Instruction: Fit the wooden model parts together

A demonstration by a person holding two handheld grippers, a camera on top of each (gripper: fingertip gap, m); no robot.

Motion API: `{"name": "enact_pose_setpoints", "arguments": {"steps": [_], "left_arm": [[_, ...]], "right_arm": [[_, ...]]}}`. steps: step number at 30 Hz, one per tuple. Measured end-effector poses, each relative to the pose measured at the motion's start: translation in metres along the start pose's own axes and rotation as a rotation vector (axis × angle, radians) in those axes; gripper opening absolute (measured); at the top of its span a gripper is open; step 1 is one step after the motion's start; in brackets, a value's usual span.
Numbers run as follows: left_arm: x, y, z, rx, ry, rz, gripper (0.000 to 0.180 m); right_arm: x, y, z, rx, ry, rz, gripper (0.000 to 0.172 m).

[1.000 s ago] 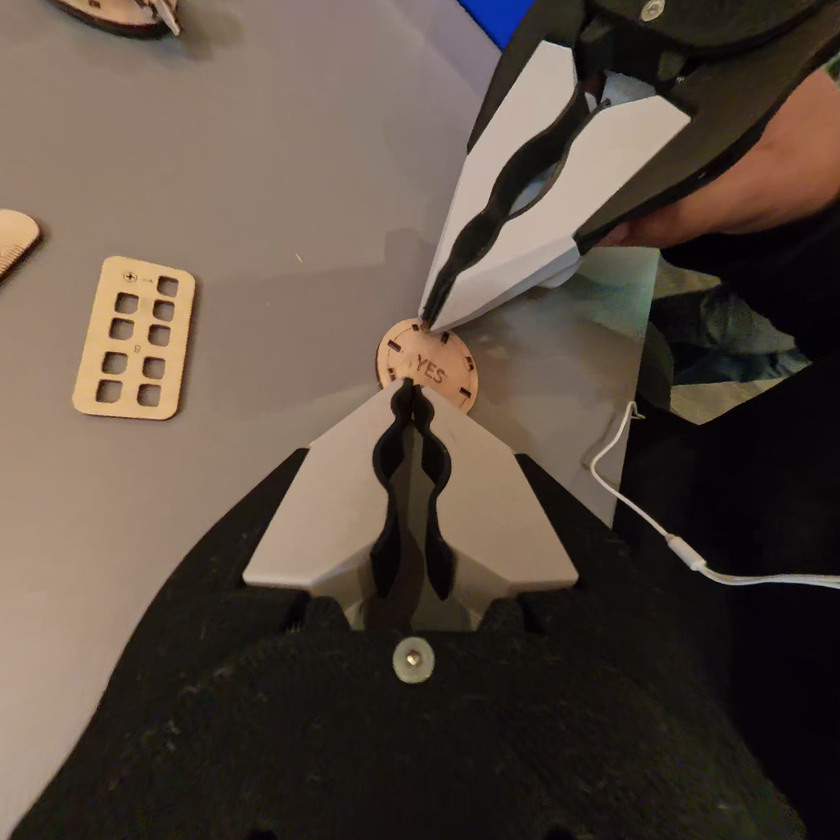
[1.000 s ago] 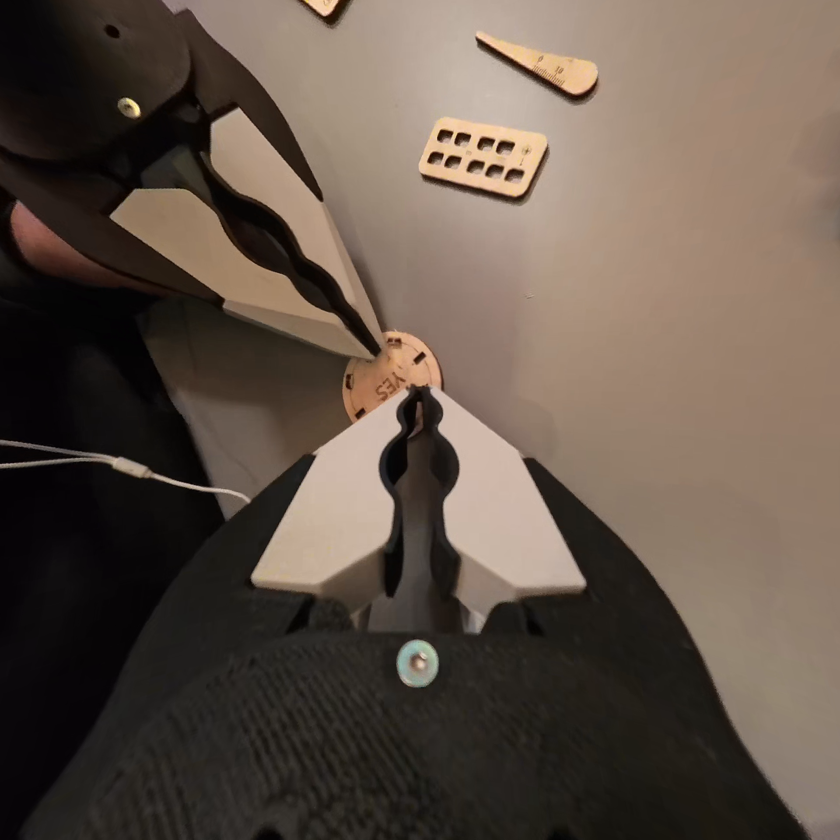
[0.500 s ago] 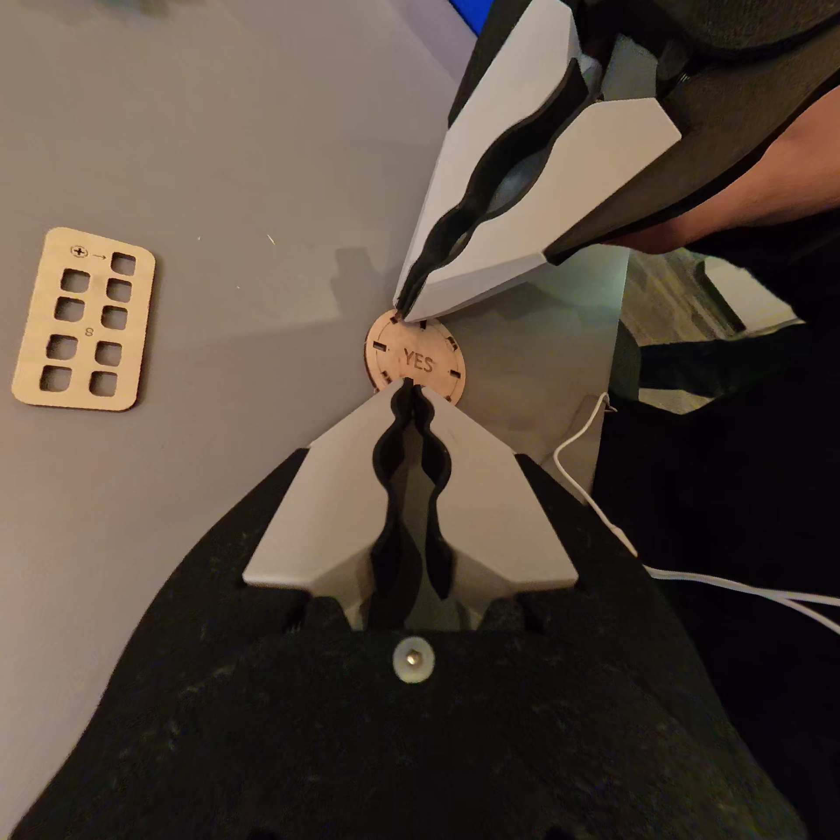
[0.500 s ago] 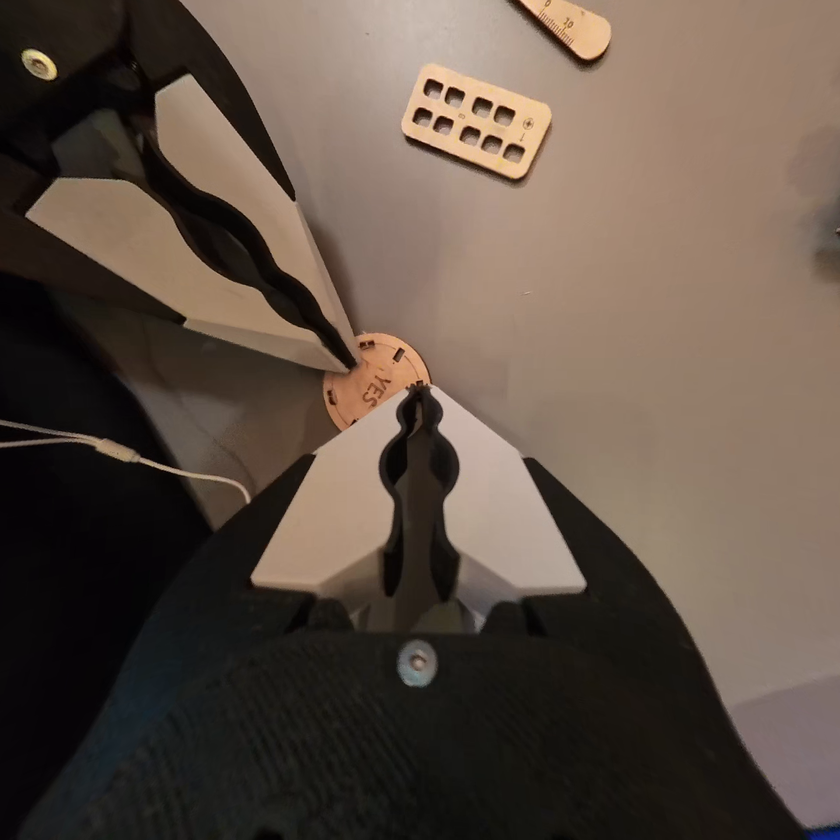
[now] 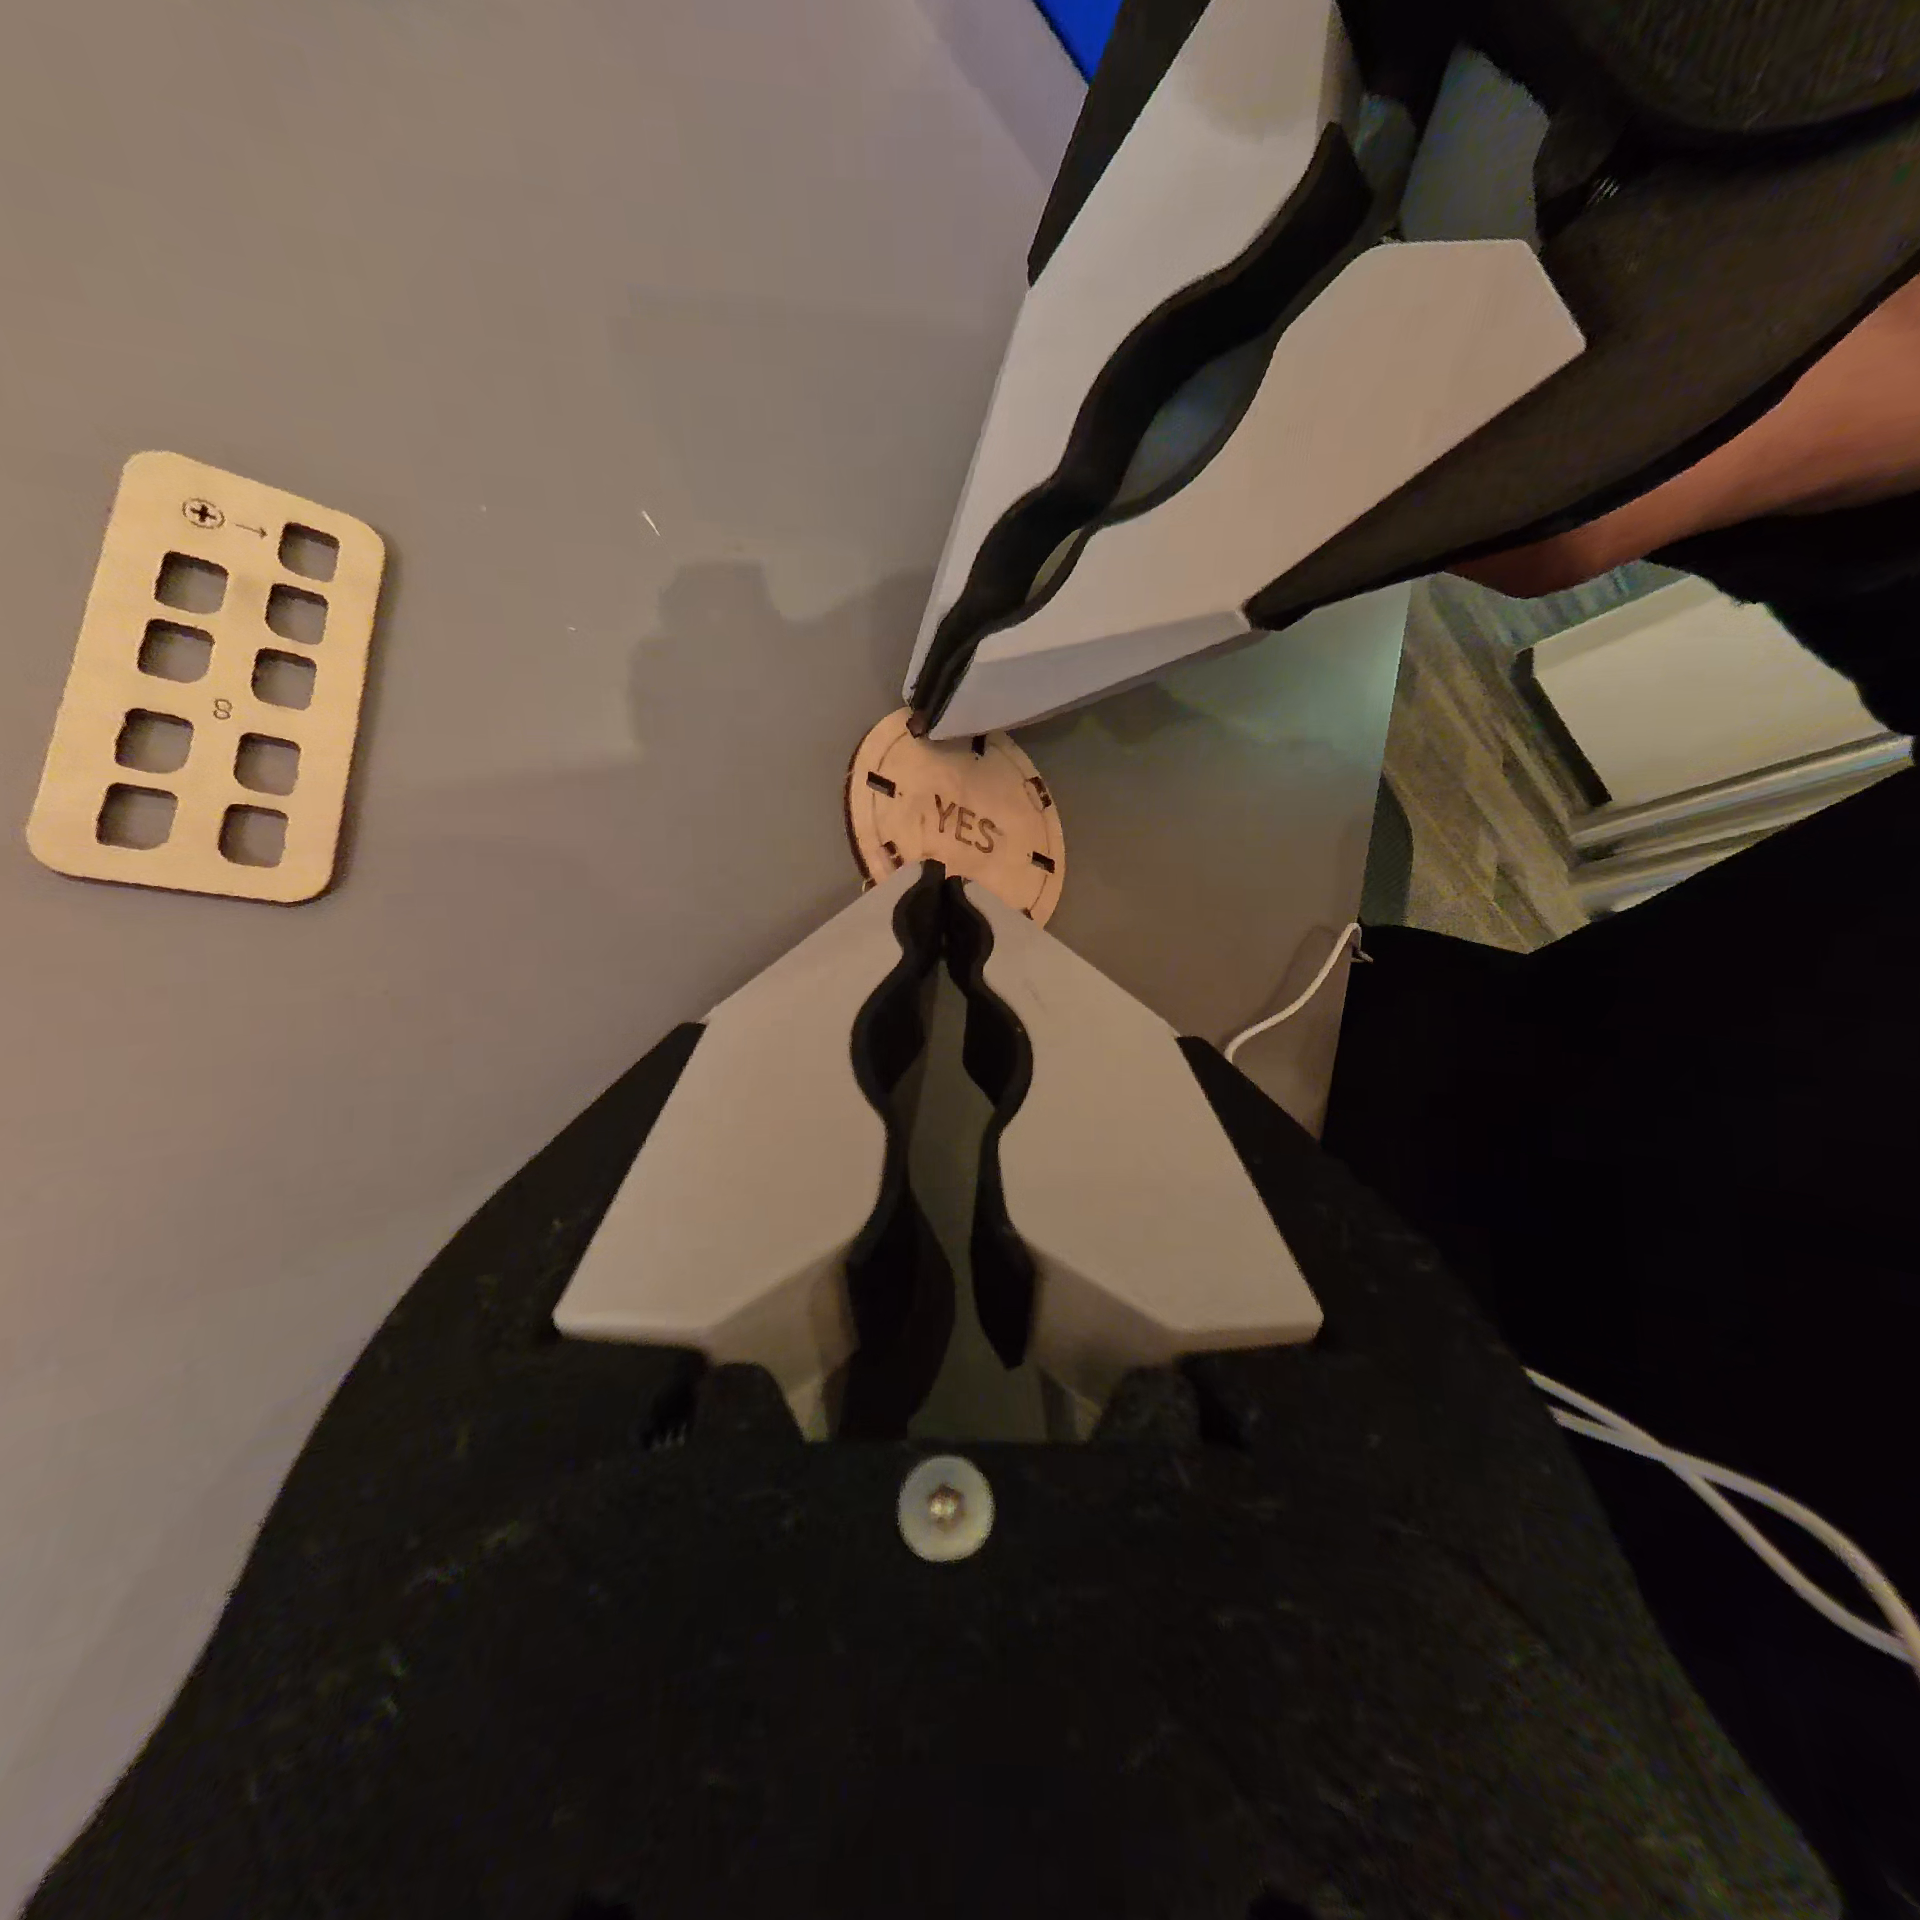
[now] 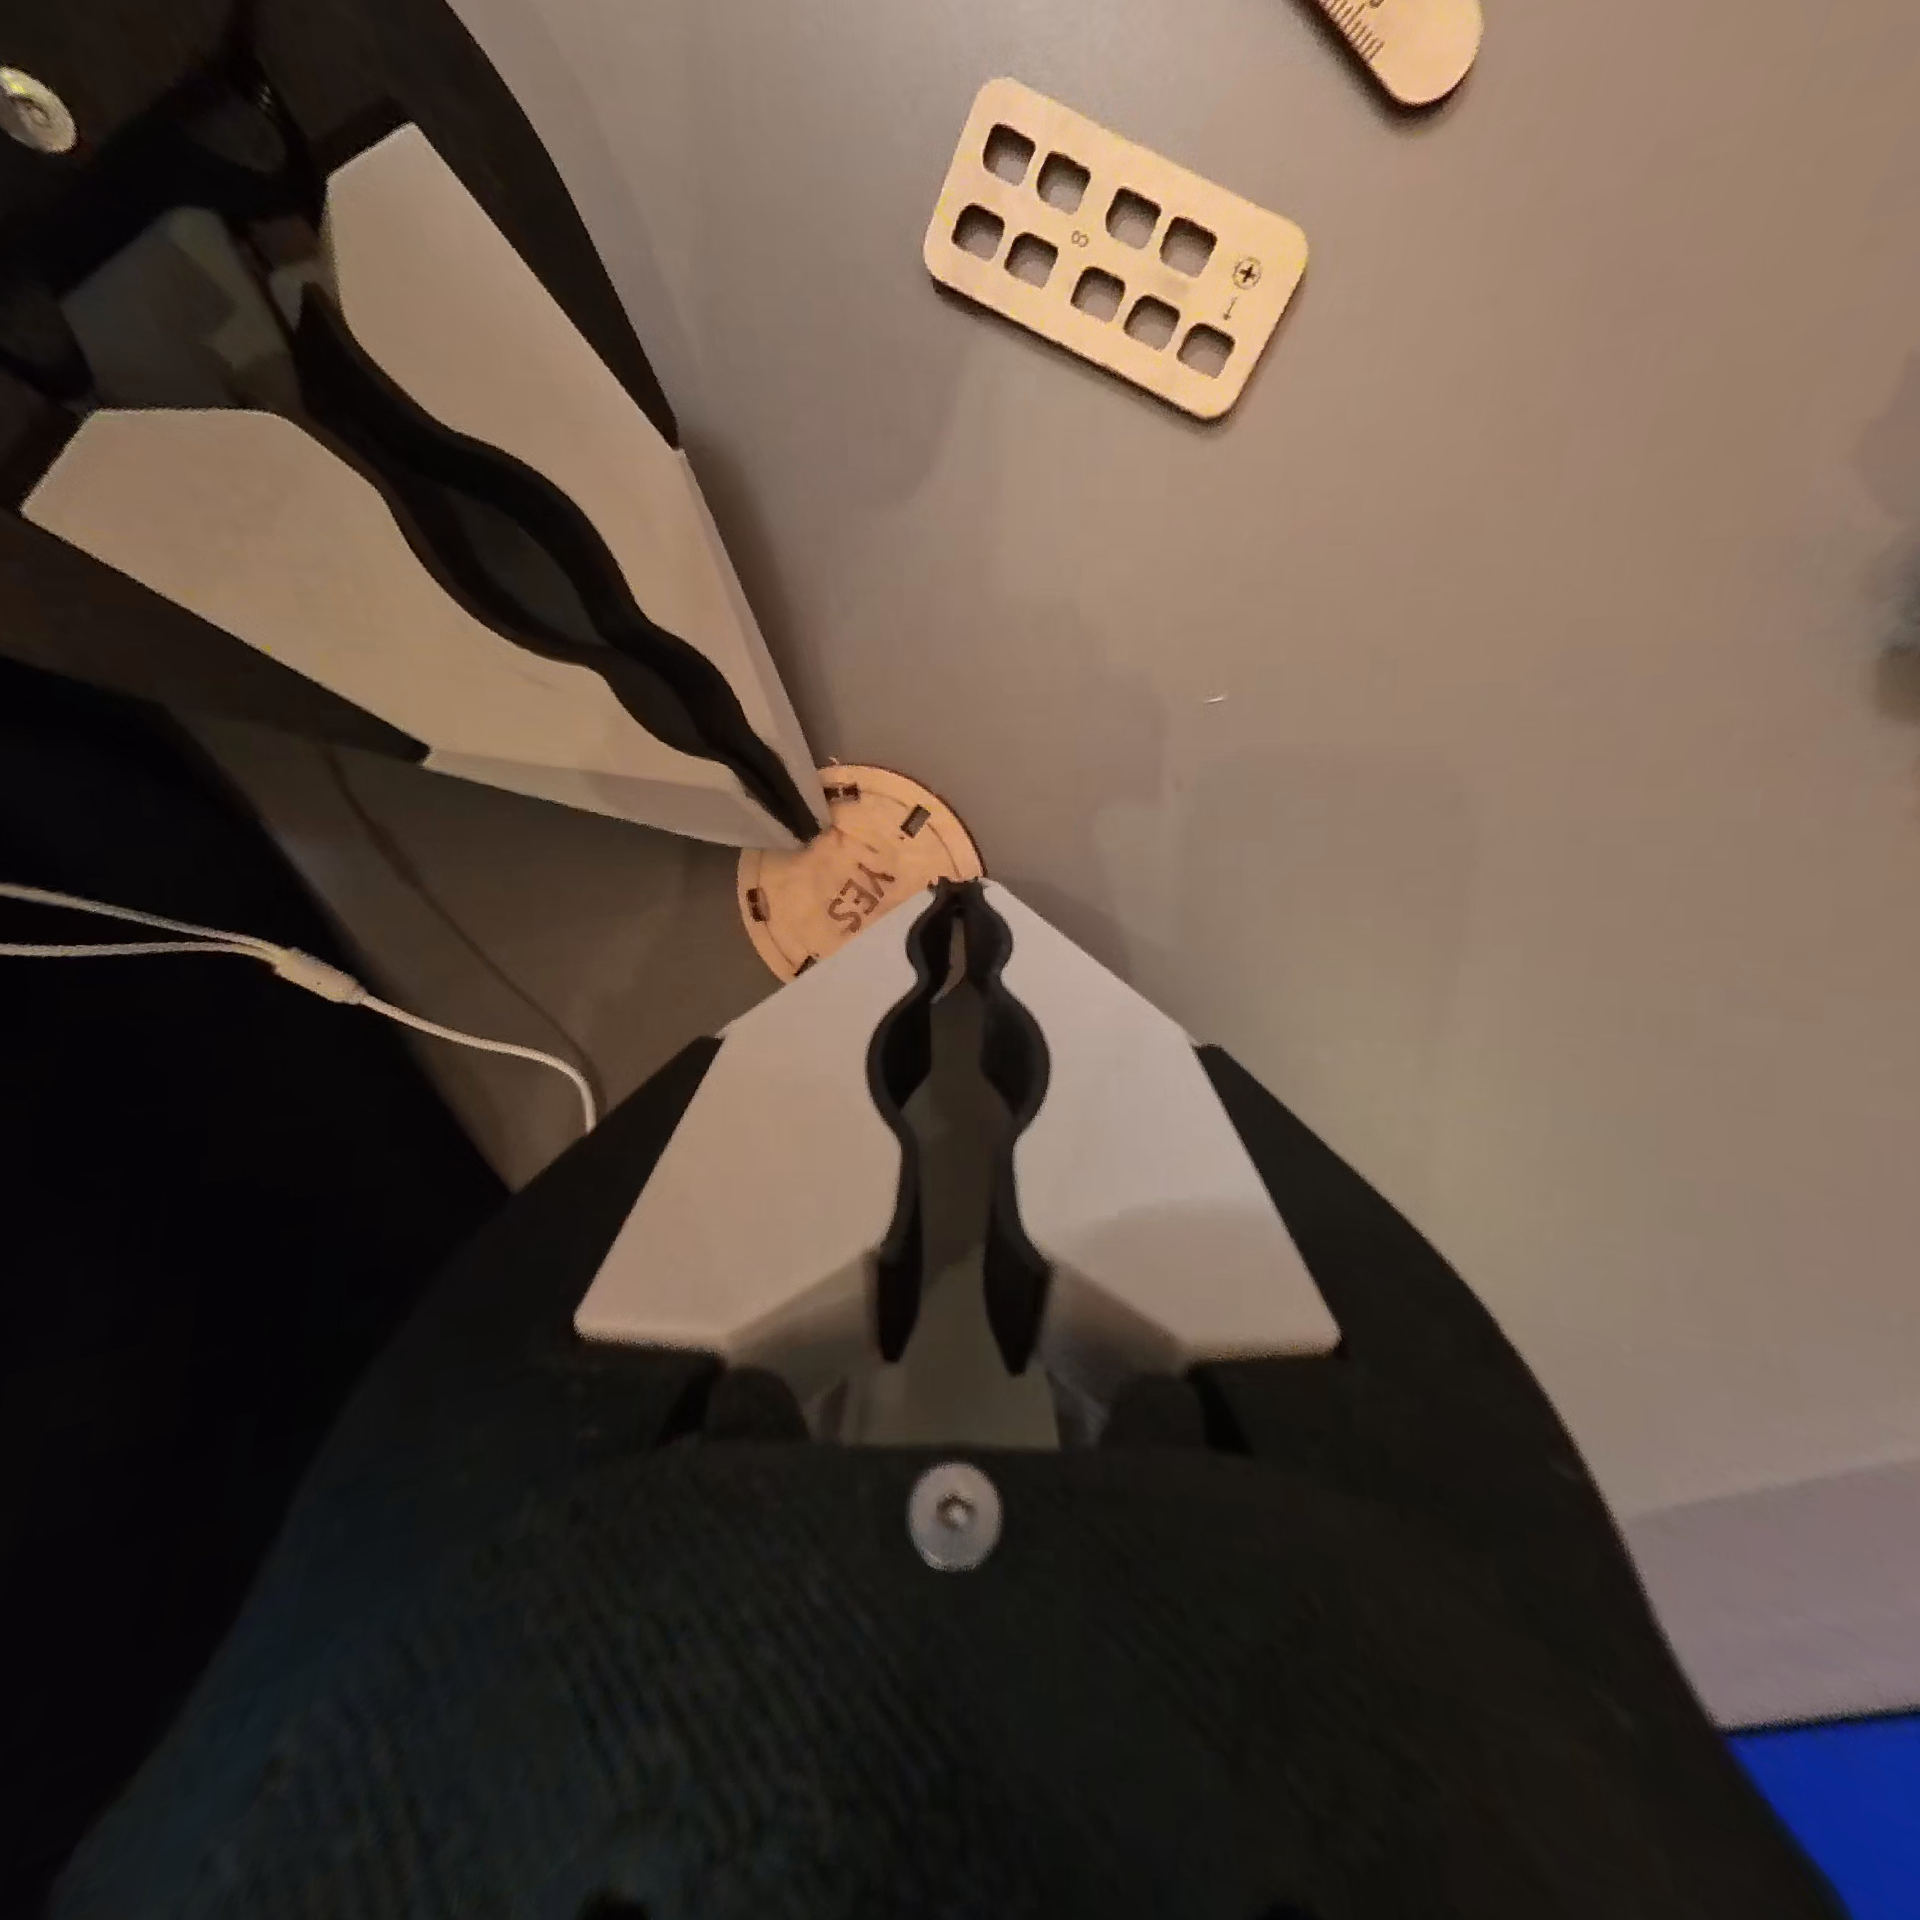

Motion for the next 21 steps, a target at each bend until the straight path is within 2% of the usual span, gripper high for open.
{"name": "enact_pose_setpoints", "arguments": {"steps": [21], "left_arm": [[-0.0006, -0.0001, 0.0001, 0.002, -0.009, 0.021, 0.000]], "right_arm": [[-0.0003, -0.0002, -0.0014, -0.121, -0.043, -0.049, 0.000]]}}
Point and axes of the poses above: each gripper's, where its closed fingertips meet, z back along the fingers, y out of its top, x = y × z across the jaws, the point moved 1 cm from there along z, back along the fingers, and after that the axes turned 5 degrees about x, right-handed, at the moved point
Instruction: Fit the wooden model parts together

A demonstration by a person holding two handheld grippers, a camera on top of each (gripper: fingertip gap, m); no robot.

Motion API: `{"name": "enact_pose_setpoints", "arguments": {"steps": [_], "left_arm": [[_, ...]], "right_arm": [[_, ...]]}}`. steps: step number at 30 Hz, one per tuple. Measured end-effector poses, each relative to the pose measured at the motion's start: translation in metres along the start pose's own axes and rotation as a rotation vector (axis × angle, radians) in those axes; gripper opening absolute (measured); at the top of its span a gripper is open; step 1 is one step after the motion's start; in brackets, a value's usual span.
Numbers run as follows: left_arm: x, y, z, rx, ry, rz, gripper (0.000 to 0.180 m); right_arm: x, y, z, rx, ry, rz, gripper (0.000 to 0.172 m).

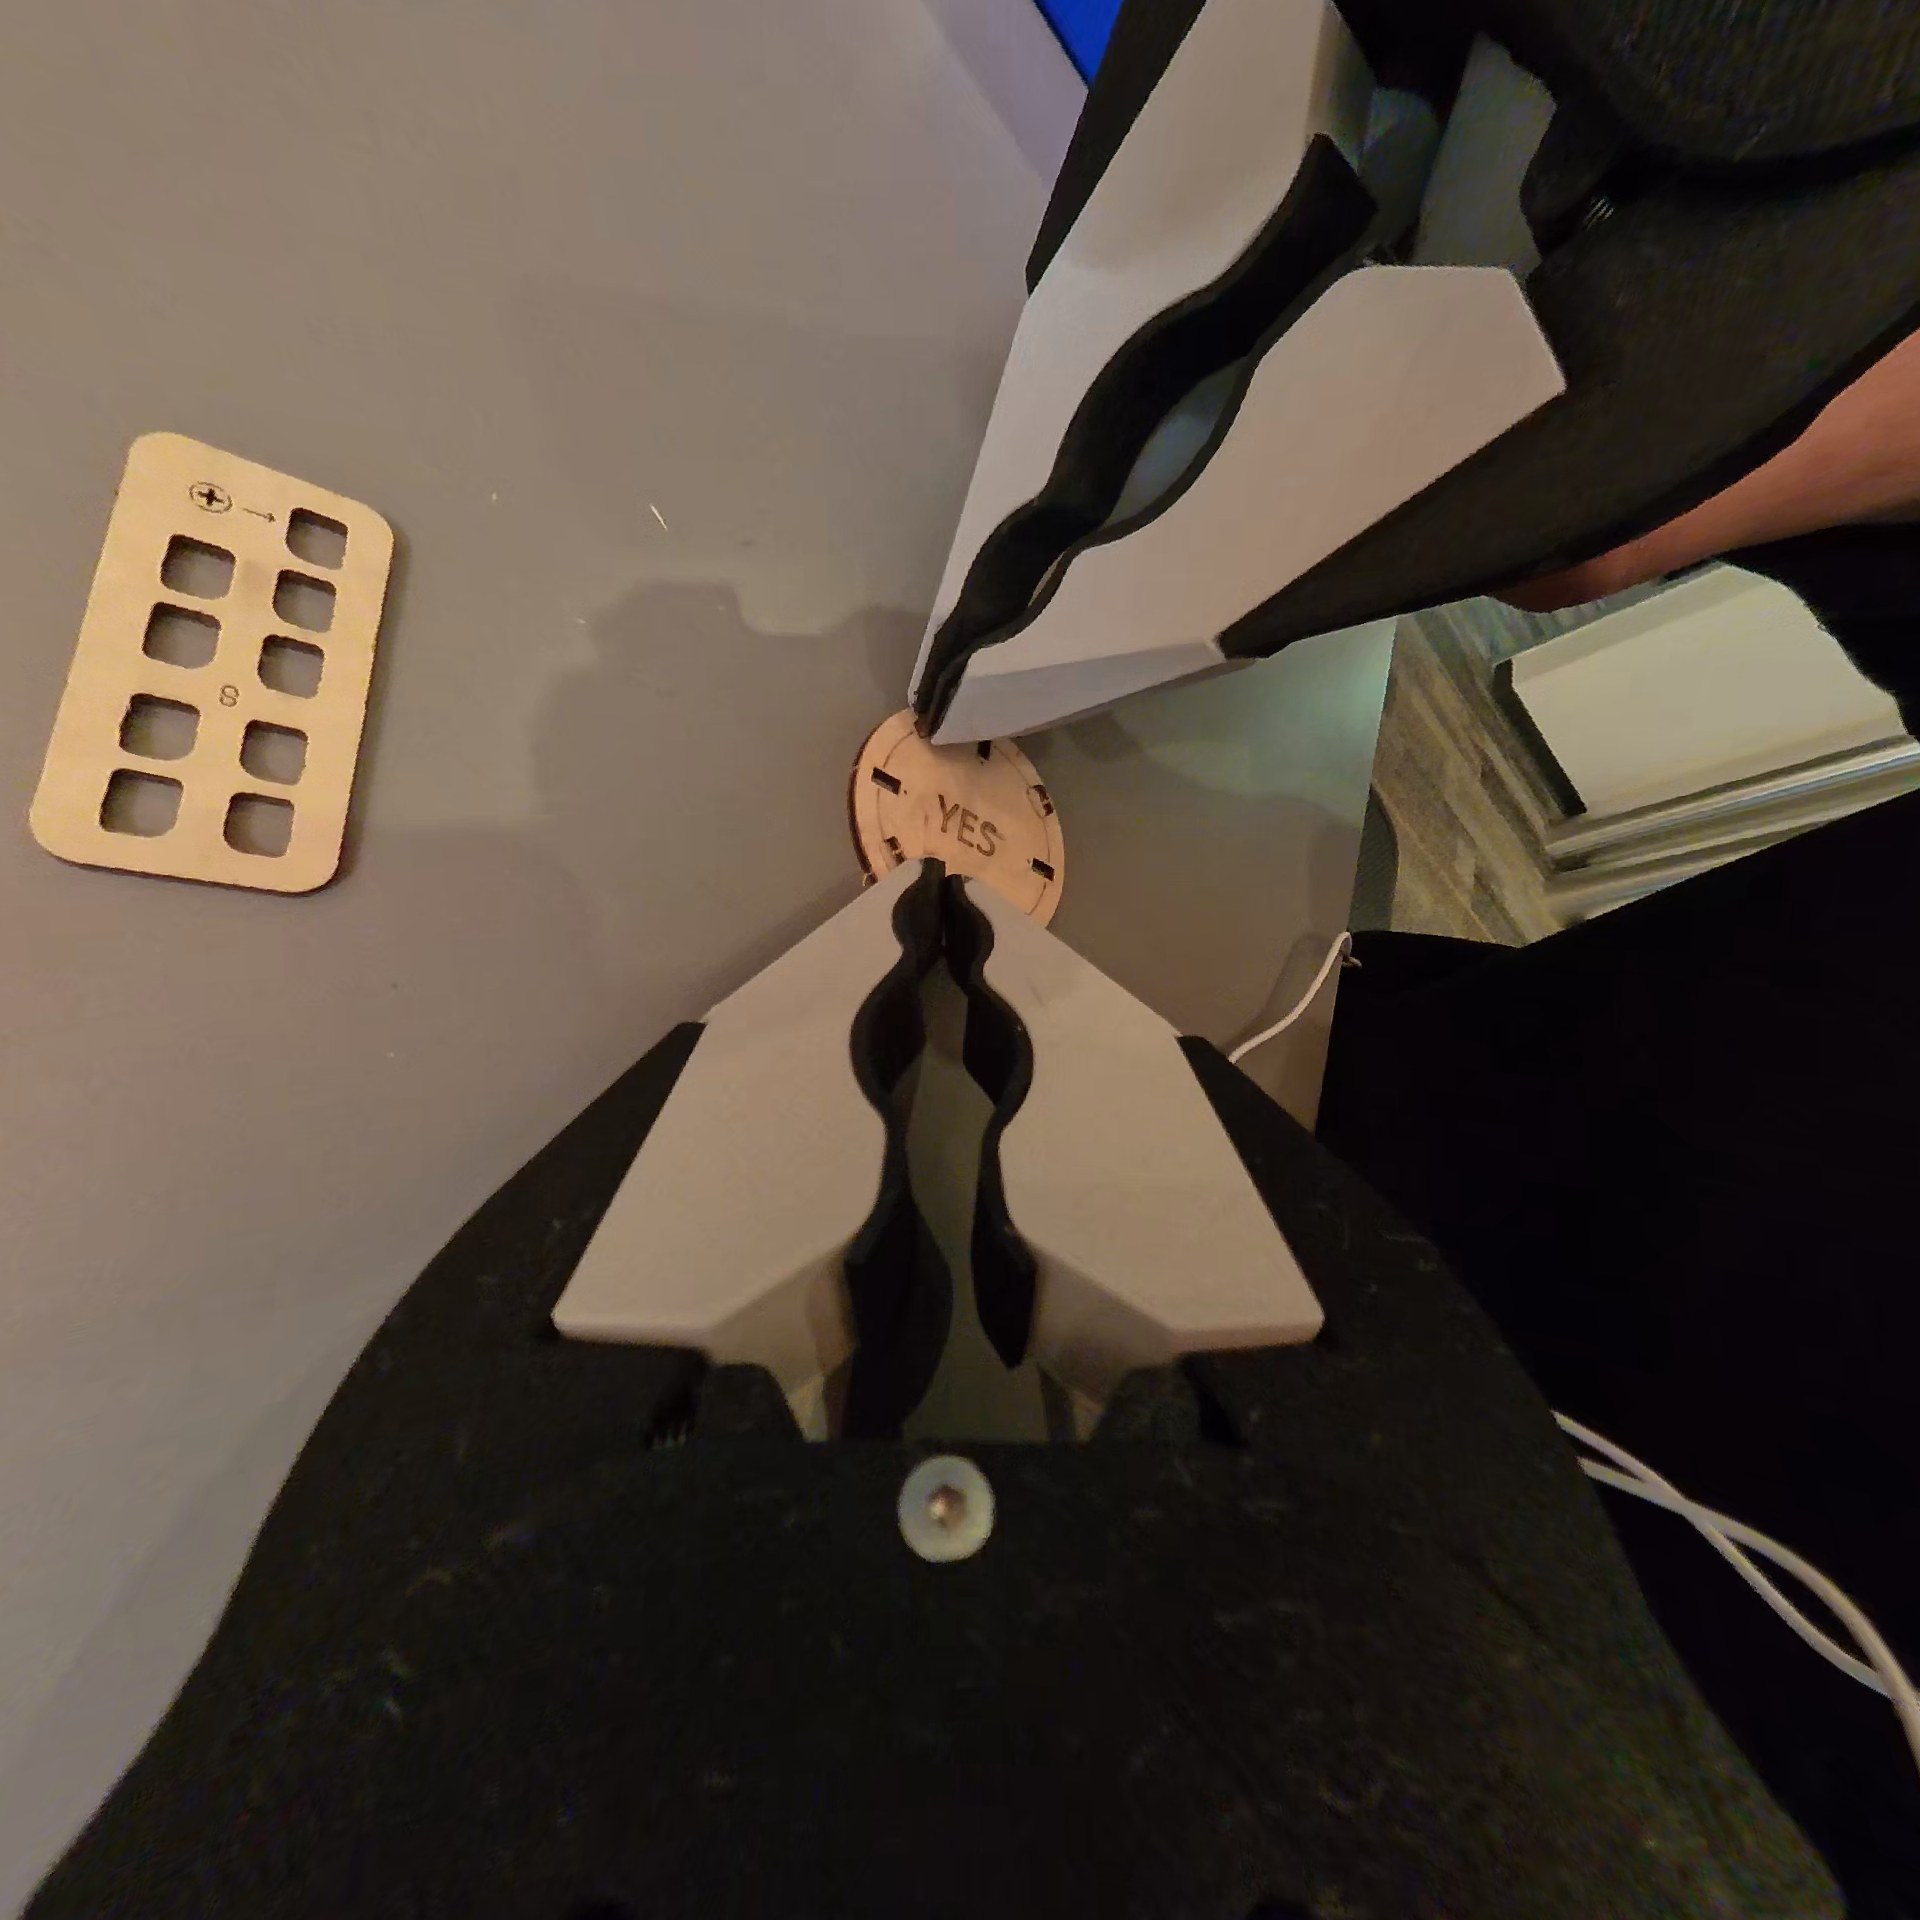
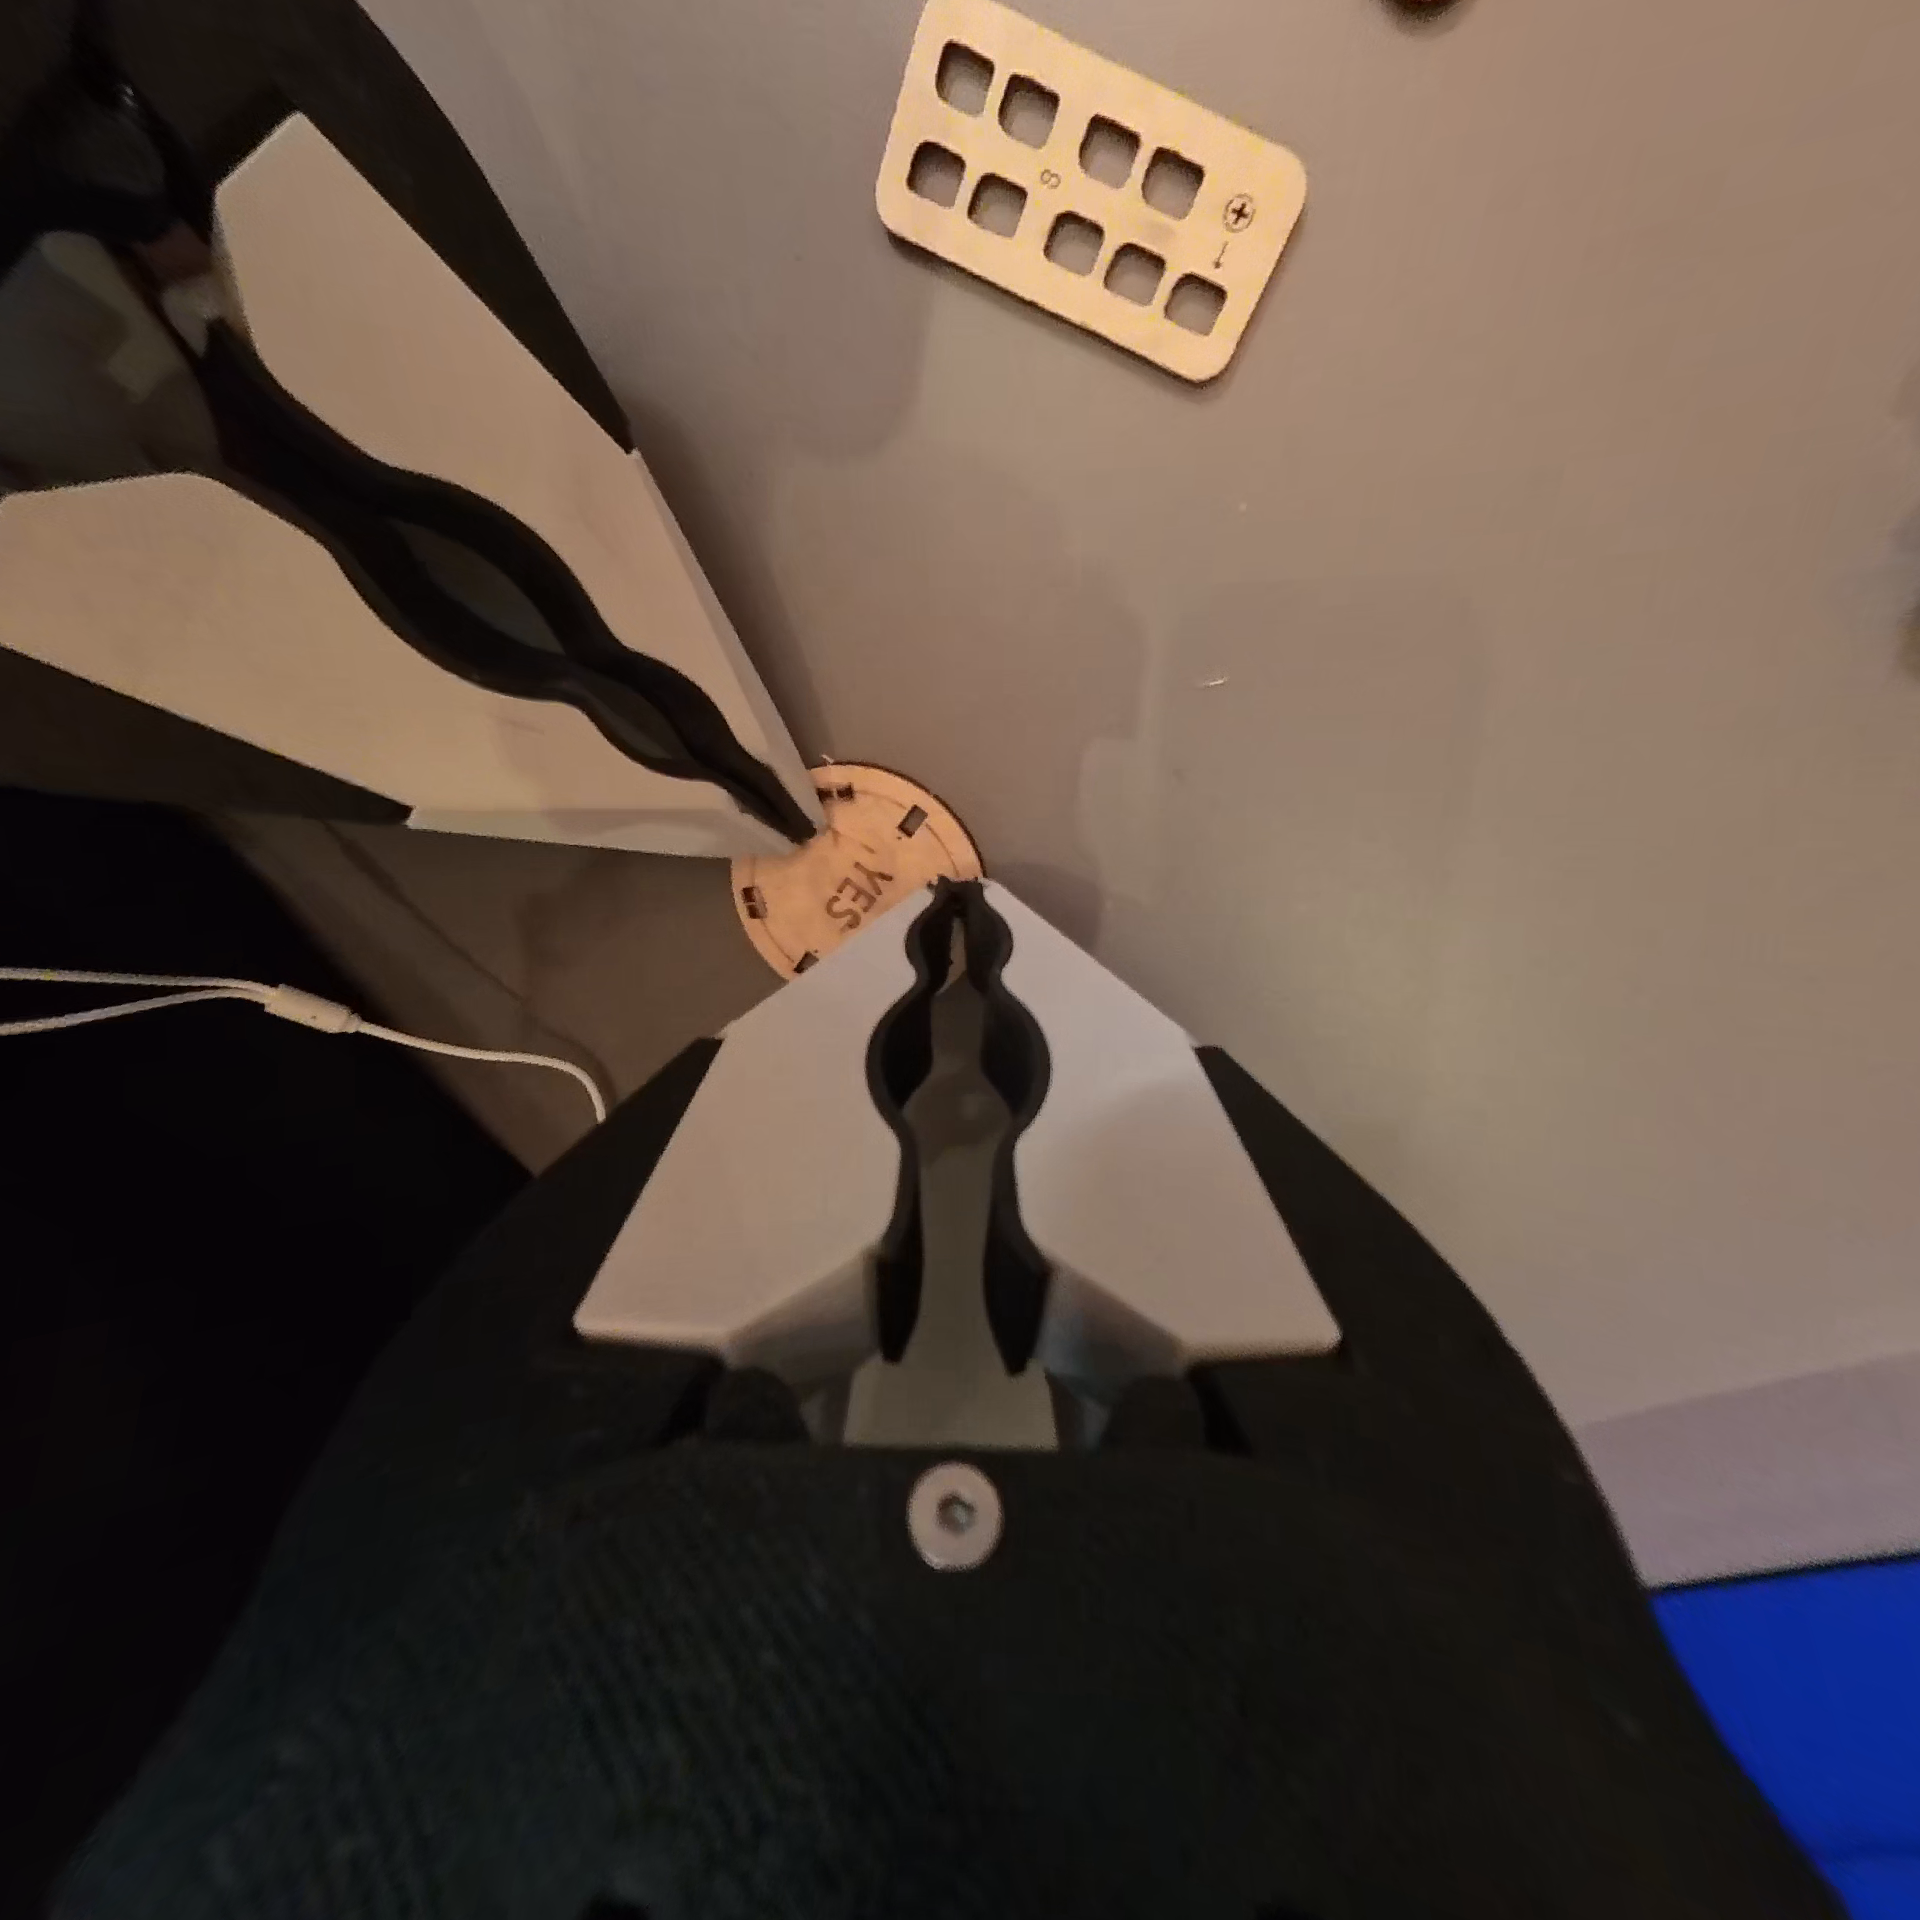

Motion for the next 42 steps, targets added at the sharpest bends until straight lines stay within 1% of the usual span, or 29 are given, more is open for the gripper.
{"name": "enact_pose_setpoints", "arguments": {"steps": [8, 13, 16, 21, 22, 24, 25, 31, 36, 39, 42], "left_arm": [[0.000, 0.000, 0.000, 0.001, 0.001, -0.001, 0.000], [0.000, 0.000, 0.000, 0.004, -0.001, 0.002, 0.000], [0.000, 0.000, 0.000, 0.004, -0.002, 0.002, 0.000], [0.000, 0.000, 0.000, 0.004, -0.002, 0.004, 0.000], [0.000, 0.000, 0.000, 0.004, -0.002, 0.004, 0.000], [0.000, 0.000, 0.000, 0.004, -0.002, 0.005, 0.000], [0.000, 0.000, 0.000, 0.004, -0.001, 0.005, 0.000], [0.000, 0.000, 0.000, 0.004, -0.004, 0.011, 0.000], [0.000, 0.000, 0.001, 0.004, -0.004, 0.012, 0.000], [0.000, 0.000, 0.001, 0.004, -0.008, 0.018, 0.000], [0.000, 0.001, 0.001, 0.004, -0.010, 0.022, 0.000]], "right_arm": [[0.000, 0.001, -0.001, -0.003, 0.006, -0.014, 0.000], [0.000, 0.002, -0.001, 0.058, -0.015, 0.033, 0.000], [-0.006, 0.002, 0.000, 0.088, 0.005, 0.064, 0.012], [-0.004, 0.005, 0.008, 0.187, 0.025, 0.040, 0.023], [-0.004, 0.005, 0.010, 0.209, 0.025, 0.046, 0.020], [-0.002, 0.006, 0.013, 0.247, 0.006, 0.070, 0.005], [-0.001, 0.005, 0.014, 0.257, -0.010, 0.088, 0.000], [0.000, 0.003, 0.009, 0.262, -0.086, 0.166, 0.000], [-0.006, 0.010, 0.014, 0.312, -0.040, 0.148, 0.000], [-0.002, 0.001, 0.002, 0.240, -0.045, 0.139, 0.000], [-0.001, 0.009, 0.014, 0.305, -0.061, 0.142, 0.000]]}}
Point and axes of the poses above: each gripper's, where its closed fingertips meet, z back along the fingers, y out of its top, x = y × z across the jaws, the point moved 1 cm from there along z, back along the fingers, and after that the axes turned 5 degrees about x, right-handed, at the moved point
